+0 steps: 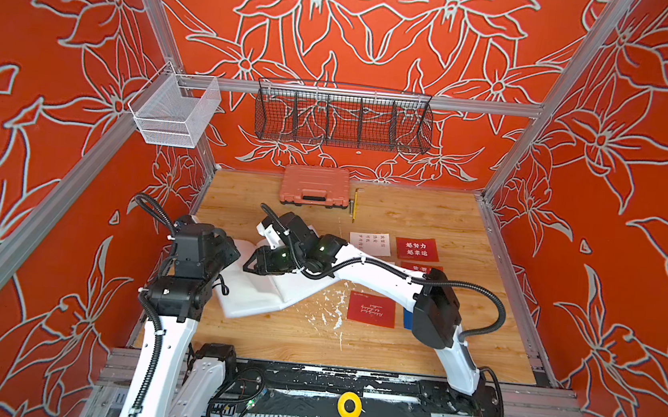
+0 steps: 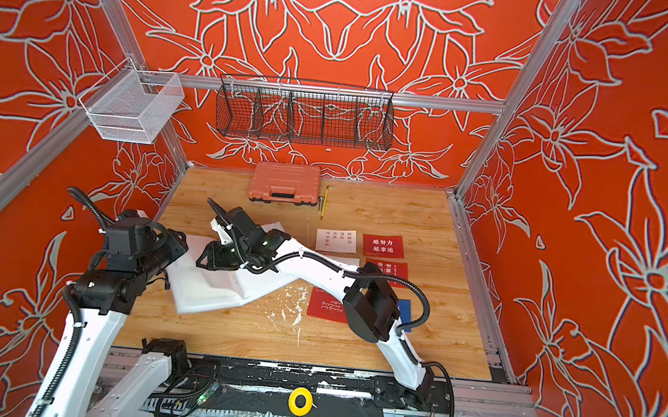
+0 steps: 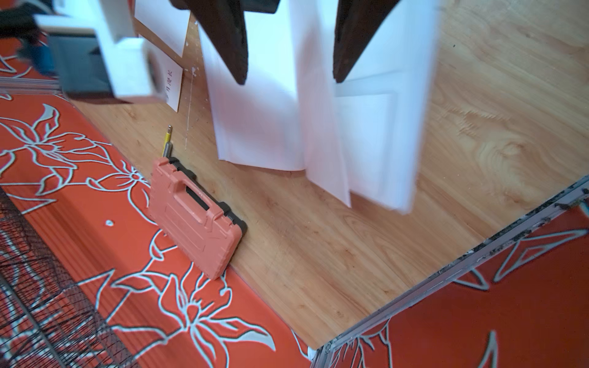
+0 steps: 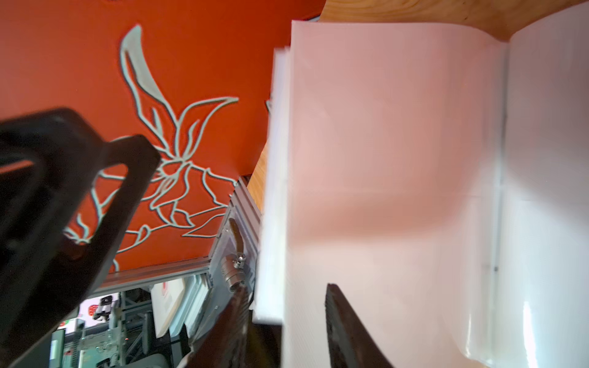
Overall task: Place the photos into the photo albums
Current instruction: Open the photo album at the center of the board, then turn the page of the photo album at the center of the board.
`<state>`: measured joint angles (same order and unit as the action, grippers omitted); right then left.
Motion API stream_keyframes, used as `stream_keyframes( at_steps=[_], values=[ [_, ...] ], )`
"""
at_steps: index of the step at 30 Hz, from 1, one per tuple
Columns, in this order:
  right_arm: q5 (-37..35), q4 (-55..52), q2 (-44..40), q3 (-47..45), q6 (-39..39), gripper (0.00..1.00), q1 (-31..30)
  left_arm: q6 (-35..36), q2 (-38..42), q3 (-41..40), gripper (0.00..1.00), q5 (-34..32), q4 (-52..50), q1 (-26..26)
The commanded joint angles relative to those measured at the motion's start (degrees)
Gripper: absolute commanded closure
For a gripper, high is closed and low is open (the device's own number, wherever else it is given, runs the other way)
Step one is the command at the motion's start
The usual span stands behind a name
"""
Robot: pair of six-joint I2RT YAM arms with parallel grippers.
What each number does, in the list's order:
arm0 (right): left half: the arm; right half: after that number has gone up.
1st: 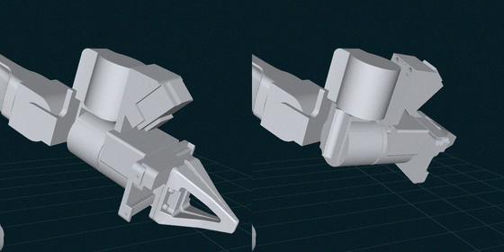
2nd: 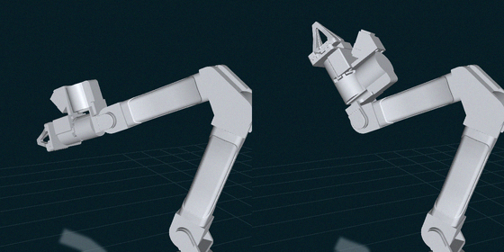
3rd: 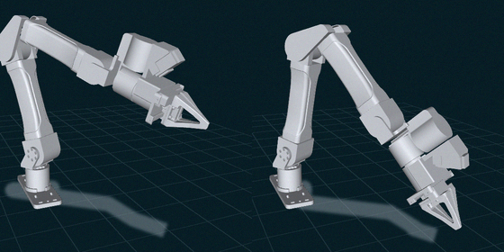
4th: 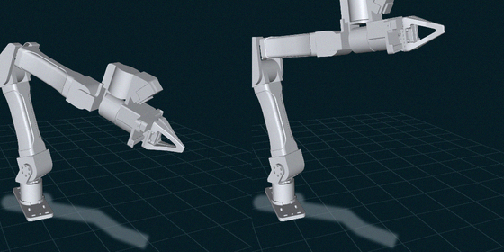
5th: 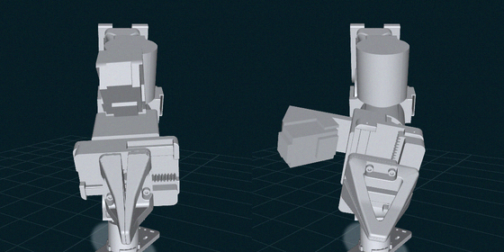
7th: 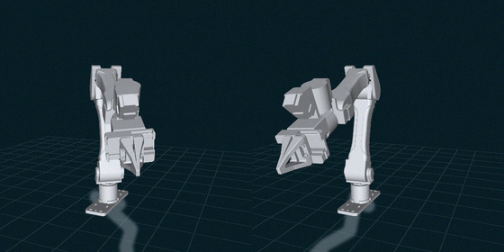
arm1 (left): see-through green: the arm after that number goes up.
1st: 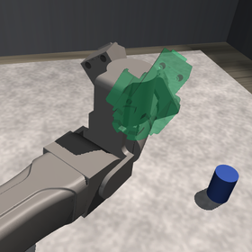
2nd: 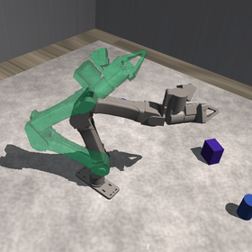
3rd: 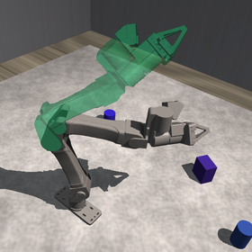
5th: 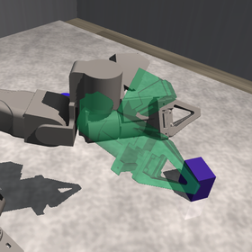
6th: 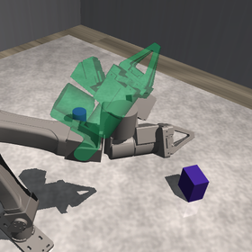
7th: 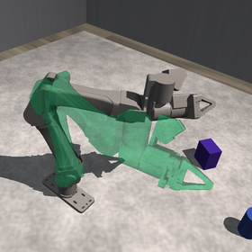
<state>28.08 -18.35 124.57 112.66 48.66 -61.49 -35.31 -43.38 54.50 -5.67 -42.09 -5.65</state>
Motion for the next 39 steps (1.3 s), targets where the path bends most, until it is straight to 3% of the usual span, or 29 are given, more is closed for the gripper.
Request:
stream_keyframes(
  at_steps=[1,8,15,20,24,29,39],
  values=[
    [1.6,0.8,1.0,2.2,0.5,0.52,-0.5,0.3,-2.2,-1.6,0.56,1.2,-3.0,-0.3],
    [-2.1,-0.2,-6.7,-6.3,-3.0,0.49,2.4,-1.1,-8.3,-8.3,0.55,10.2,2.7,-0.3],
    [-3.5,-1.1,-12.8,-19.2,-7.0,0.38,11.0,-3.3,-9.8,-15.0,0.55,13.0,6.2,-0.2],
    [2.3,-3.3,-10.4,-19.4,-11.5,0.34,16.1,-6.4,-12.6,-18.8,0.55,13.8,7.1,0.8],
    [3.0,-4.3,-8.7,-20.2,-12.8,0.34,18.3,-7.3,-17.1,-19.7,0.55,15.3,7.4,2.0],
    [3.1,-4.8,-6.9,-21.3,-14.1,0.34,20.0,-9.2,-22.7,-19.8,0.54,13.6,9.5,5.8],
    [-1.4,-5.7,-6.7,-24.8,-17.2,0.33,22.2,-8.7,-31.4,-18.6,0.54,10.9,10.9,7.1]
  ],
)
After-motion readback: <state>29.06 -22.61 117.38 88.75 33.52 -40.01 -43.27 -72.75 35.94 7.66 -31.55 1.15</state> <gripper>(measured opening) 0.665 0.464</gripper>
